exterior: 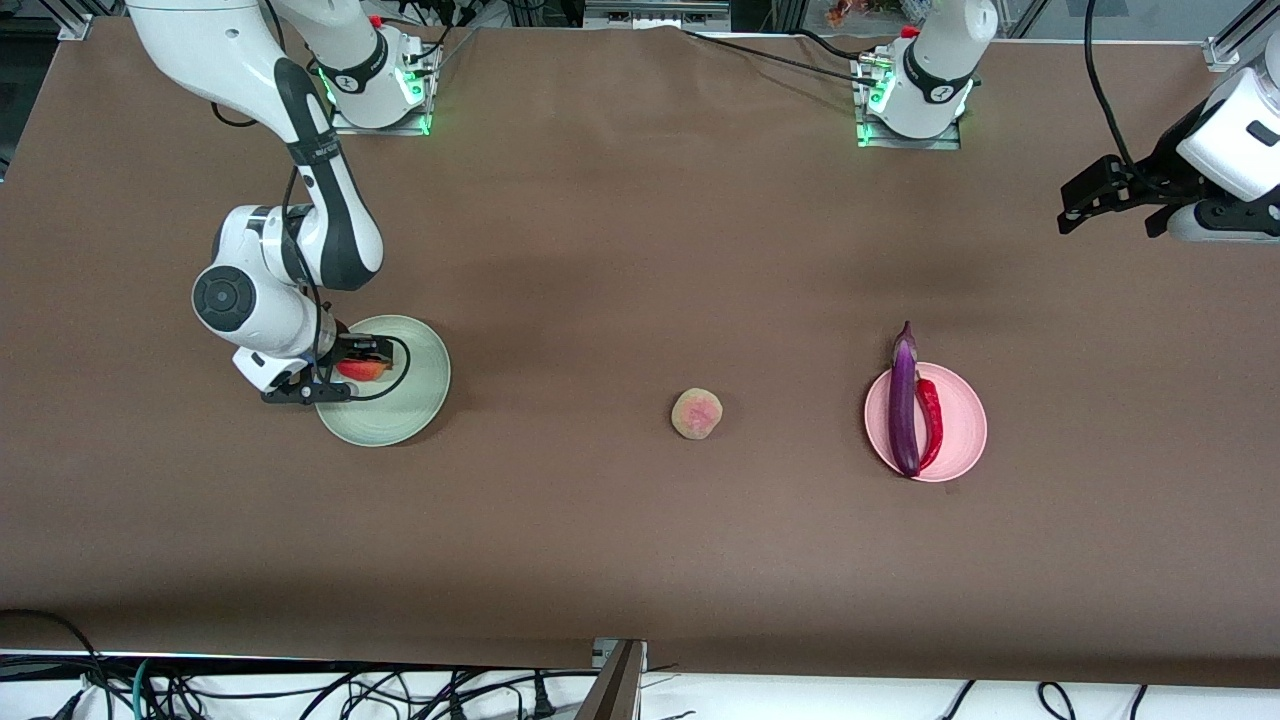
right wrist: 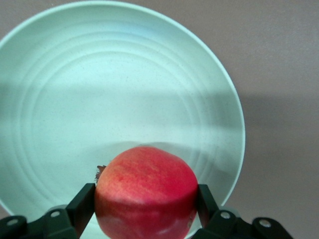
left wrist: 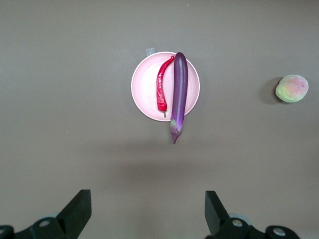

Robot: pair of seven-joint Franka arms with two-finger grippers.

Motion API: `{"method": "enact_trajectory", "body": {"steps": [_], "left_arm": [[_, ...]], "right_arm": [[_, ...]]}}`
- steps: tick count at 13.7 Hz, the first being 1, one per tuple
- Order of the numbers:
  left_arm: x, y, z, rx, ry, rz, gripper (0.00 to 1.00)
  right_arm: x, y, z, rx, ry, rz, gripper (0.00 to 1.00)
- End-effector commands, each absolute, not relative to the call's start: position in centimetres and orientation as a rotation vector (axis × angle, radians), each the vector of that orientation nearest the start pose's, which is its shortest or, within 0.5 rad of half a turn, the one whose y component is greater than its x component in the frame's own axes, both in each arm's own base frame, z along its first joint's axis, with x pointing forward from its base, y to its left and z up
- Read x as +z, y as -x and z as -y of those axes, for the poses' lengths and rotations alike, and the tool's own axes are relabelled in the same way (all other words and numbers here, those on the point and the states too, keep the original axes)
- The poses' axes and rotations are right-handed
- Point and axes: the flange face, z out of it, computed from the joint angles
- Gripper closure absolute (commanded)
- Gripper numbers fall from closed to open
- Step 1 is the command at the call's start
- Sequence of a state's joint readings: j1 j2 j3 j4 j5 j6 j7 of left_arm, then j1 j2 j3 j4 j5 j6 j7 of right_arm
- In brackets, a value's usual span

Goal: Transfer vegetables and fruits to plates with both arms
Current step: 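Lower the apple onto the green plate and open the right gripper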

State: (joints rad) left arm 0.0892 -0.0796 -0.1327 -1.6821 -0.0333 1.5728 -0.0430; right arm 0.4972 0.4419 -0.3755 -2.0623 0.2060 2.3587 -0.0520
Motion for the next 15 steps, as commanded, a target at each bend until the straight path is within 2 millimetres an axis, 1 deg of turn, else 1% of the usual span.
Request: {"method": "enact_trajectory", "body": {"steps": [1, 2, 3, 6, 8, 9, 11, 12, 14, 15], "left_arm": [[62.0, -53.1, 3.2, 0.045, 3.177, -0.001, 0.0], [62.0, -53.1, 3.3, 0.045, 3.177, -0.006, 0.0], [62.2, -53.0, 3.5, 0.04, 3.178, -0.009, 0.0], [62.2, -53.0, 3.5, 0.041, 3.178, -0.006, 0.0], [62.2, -53.0, 3.5, 0.043, 3.178, -0.004, 0.0], [62.2, -53.0, 3.5, 0.043, 3.178, -0.002, 0.0], [62.2, -53.0, 3.5, 0.043, 3.18, -0.002, 0.0], [62.2, -53.0, 3.5, 0.043, 3.18, 0.001, 0.0], [62.1, -52.9, 3.5, 0.063, 3.179, 0.0, 0.0], [62.1, -52.8, 3.5, 0.063, 3.18, 0.0, 0.0]], "right_arm": [[24.7, -57.9, -8.1, 0.103, 3.114, 0.049, 0.0], [25.6, -58.6, -8.8, 0.073, 3.093, 0.011, 0.0], [26.8, -59.3, -9.5, 0.083, 3.085, -0.006, 0.0], [31.1, -61.6, -11.0, 0.152, 3.061, -0.005, 0.0], [33.4, -62.8, -13.1, 0.158, 3.059, -0.074, 0.0], [33.5, -63.3, -15.2, 0.147, 3.066, -0.106, 0.0], [33.4, -64.6, -20.9, 0.098, 3.083, -0.163, 0.0], [33.2, -65.0, -23.9, 0.064, 3.087, -0.24, 0.0], [32.6, -65.2, -33.5, -0.028, 3.064, -0.343, 0.0], [32.5, -65.7, -36.7, -0.071, 3.03, -0.428, 0.0]]}}
